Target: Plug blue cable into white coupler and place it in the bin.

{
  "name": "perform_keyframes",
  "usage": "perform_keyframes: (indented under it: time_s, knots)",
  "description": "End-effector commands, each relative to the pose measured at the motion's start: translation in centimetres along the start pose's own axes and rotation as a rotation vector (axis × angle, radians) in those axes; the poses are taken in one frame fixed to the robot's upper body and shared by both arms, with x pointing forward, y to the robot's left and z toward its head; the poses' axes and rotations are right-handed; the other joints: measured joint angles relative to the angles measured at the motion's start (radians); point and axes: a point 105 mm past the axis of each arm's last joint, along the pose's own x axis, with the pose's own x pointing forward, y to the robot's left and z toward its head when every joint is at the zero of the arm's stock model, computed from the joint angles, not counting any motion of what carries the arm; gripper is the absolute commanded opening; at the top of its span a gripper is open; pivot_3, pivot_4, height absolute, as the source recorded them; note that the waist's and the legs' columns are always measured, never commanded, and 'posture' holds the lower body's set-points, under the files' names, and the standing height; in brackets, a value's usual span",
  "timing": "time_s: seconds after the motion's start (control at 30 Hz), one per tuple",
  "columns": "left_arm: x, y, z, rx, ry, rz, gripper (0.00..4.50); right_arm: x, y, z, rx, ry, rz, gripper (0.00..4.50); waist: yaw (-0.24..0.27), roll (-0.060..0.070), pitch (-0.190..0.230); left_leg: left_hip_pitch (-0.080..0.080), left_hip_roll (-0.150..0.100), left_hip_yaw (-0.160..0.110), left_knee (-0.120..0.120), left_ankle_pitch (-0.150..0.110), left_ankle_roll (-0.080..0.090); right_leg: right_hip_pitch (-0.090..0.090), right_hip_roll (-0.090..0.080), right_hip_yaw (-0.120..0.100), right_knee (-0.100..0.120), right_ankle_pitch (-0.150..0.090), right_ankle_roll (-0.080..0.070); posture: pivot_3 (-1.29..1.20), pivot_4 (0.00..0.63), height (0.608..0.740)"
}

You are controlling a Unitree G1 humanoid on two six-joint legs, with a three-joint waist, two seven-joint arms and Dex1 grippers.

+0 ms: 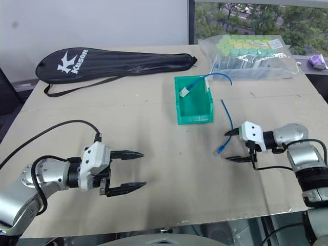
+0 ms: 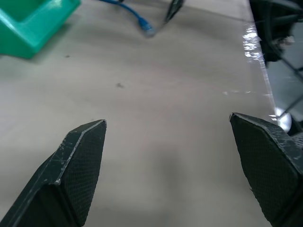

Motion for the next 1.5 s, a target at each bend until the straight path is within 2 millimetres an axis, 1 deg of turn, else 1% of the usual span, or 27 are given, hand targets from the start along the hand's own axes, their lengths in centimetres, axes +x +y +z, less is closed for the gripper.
perform_keyframes:
  time_s: [0.03, 0.2, 0.23, 0.3, 0.33, 0.37, 0.47, 0.5, 0.57, 0.73, 0.87, 0.97, 1.2, 1.3, 1.33, 1.4, 1.43, 1.5]
  knots:
    - [-0.4, 0.1, 0.9, 0.032, -0.008, -0.034, 4.28, -0.3, -0.3, 0.3, -0.039, 0.046, 0.08, 4.48, 0.0, 0.001, 0.001, 0.0, 0.0, 0.0, 0.0, 0.0, 0.0, 0.0, 0.0, 0.0, 0.0, 0.0, 0.0, 0.0, 0.15, 0.74]
    - [-0.3, 0.5, 1.1, 0.048, 0.003, -0.028, 4.28, 0.2, -0.5, 0.4, -0.046, 0.058, 0.129, 4.48, 0.0, 0.0, 0.001, 0.001, 0.0, 0.0, 0.001, 0.0, 0.0, 0.001, 0.0, 0.0, 0.0, 0.0, 0.0, 0.0, 0.15, 0.74]
    - [-0.3, 0.6, 1.1, 0.049, 0.002, -0.024, 4.28, 0.4, -0.5, 0.5, -0.05, 0.058, 0.134, 4.24, 0.0, 0.0, 0.001, 0.001, 0.0, 0.0, 0.001, 0.0, 0.0, 0.001, 0.0, 0.0, 0.0, 0.0, 0.0, 0.0, 0.15, 0.74]
    - [-0.1, 0.6, 1.2, 0.049, 0.001, -0.02, 4.28, 0.6, -0.5, 0.5, -0.054, 0.057, 0.139, 3.63, 0.0, 0.0, 0.001, 0.001, 0.0, 0.0, 0.002, 0.0, 0.0, 0.002, 0.0, 0.0, 0.001, 0.0, 0.0, 0.0, 0.15, 0.74]
    - [-0.1, 0.6, 1.2, 0.049, 0.0, -0.018, 4.28, 0.7, -0.5, 0.5, -0.056, 0.057, 0.139, 3.08, -0.001, 0.0, 0.001, 0.002, 0.0, 0.0, 0.002, 0.0, 0.0, 0.002, 0.0, 0.0, 0.001, 0.0, 0.0, 0.0, 0.15, 0.74]
    - [0.0, 0.5, 1.2, 0.048, 0.0, -0.017, 4.28, 0.8, -0.6, 0.5, -0.063, 0.059, 0.13, 2.72, -0.001, 0.0, 0.001, 0.002, 0.0, 0.001, 0.002, 0.0, 0.0, 0.002, 0.0, 0.001, 0.001, 0.0, 0.0, 0.0, 0.15, 0.74]
    - [0.1, 0.5, 1.2, 0.047, -0.001, -0.012, 4.28, 1.2, -0.9, 0.7, -0.075, 0.055, 0.116, 1.28, -0.002, 0.0, 0.001, 0.002, 0.0, 0.001, 0.003, 0.0, 0.0, 0.002, 0.0, 0.001, 0.002, 0.0, 0.0, 0.0, 0.15, 0.74]
    - [0.2, 0.5, 1.3, 0.048, -0.004, -0.008, 4.28, 1.3, -0.9, 0.9, -0.078, 0.049, 0.115, 0.7, -0.002, 0.0, 0.001, 0.002, 0.0, 0.001, 0.003, 0.0, 0.0, 0.002, 0.0, 0.001, 0.002, 0.0, 0.0, 0.0, 0.15, 0.74]
    - [0.2, 0.6, 1.4, 0.049, -0.007, -0.002, 4.28, 1.6, -0.9, 1.2, -0.083, 0.041, 0.12, 0.02, -0.003, 0.0, 0.001, 0.003, 0.0, 0.001, 0.003, 0.0, 0.0, 0.002, 0.0, 0.001, 0.003, 0.0, 0.0, 0.0, 0.15, 0.74]
    - [0.1, 0.8, 1.5, 0.052, -0.008, 0.006, 4.28, 1.9, -0.4, 1.6, -0.086, 0.03, 0.135, 0.02, -0.003, 0.0, 0.001, 0.004, 0.0, 0.001, 0.003, 0.0, 0.0, 0.003, 0.0, 0.001, 0.003, 0.0, 0.0, 0.0, 0.15, 0.74]
    - [0.1, 0.8, 1.6, 0.05, -0.01, 0.011, 4.28, 2.6, 0.2, 2.6, -0.037, 0.001, 0.153, 0.02, -0.001, 0.0, 0.001, 0.003, 0.0, 0.001, 0.003, 0.0, 0.0, 0.002, 0.0, 0.001, 0.004, 0.0, 0.0, 0.0, 0.15, 0.74]
    - [0.2, 0.8, 1.5, 0.043, -0.013, 0.018, 4.28, 4.0, 0.7, 4.1, -0.004, -0.045, 0.143, 0.02, -0.002, 0.0, 0.001, 0.003, 0.001, 0.001, 0.003, 0.0, 0.0, 0.002, 0.0, 0.001, 0.004, 0.0, 0.0, 0.0, 0.15, 0.74]
    - [0.7, 1.4, 1.1, 0.027, -0.017, 0.06, 4.28, 8.1, 0.6, 6.4, 0.1, -0.077, 0.057, 0.02, -0.001, 0.0, 0.001, 0.003, 0.0, 0.001, 0.004, 0.0, 0.0, 0.002, 0.0, 0.001, 0.004, 0.0, 0.0, 0.0, 0.15, 0.74]
    - [1.2, 1.6, 0.8, 0.023, -0.011, 0.063, 4.28, 9.0, 0.5, 7.2, 0.112, -0.096, 0.031, 0.02, 0.001, 0.0, 0.001, 0.003, 0.0, 0.001, 0.004, 0.0, 0.0, 0.002, 0.0, 0.001, 0.005, 0.0, 0.0, 0.0, 0.15, 0.74]
    - [1.4, 1.7, 0.6, 0.02, -0.004, 0.065, 4.28, 9.1, 0.5, 7.7, 0.108, -0.116, 0.025, 0.35, 0.001, 0.0, 0.001, 0.003, 0.0, 0.001, 0.004, 0.0, 0.0, 0.002, 0.0, 0.001, 0.005, 0.0, 0.0, 0.0, 0.15, 0.74]
    - [1.9, 2.0, 0.0, 0.023, 0.021, 0.072, 4.28, 8.8, 0.2, 8.6, 0.109, -0.151, 0.003, 0.86, 0.002, 0.0, 0.001, 0.002, -0.001, 0.001, 0.004, 0.0, 0.0, 0.002, 0.0, 0.001, 0.005, 0.0, 0.0, 0.0, 0.15, 0.74]
    - [2.2, 2.2, -0.5, 0.018, 0.052, 0.083, 4.28, 8.4, -0.1, 9.1, 0.113, -0.184, -0.021, 1.2, 0.003, 0.0, 0.001, 0.002, -0.001, 0.001, 0.004, 0.0, 0.0, 0.002, 0.0, 0.001, 0.005, 0.0, 0.0, 0.0, 0.15, 0.74]
    - [2.7, 3.1, -1.8, 0.018, 0.134, 0.117, 4.28, 7.0, 0.0, 9.9, 0.139, -0.252, -0.036, 2.22, 0.003, 0.0, 0.001, 0.002, -0.001, 0.0, 0.004, 0.0, 0.0, 0.002, 0.0, 0.001, 0.005, 0.001, 0.0, 0.0, 0.15, 0.74]
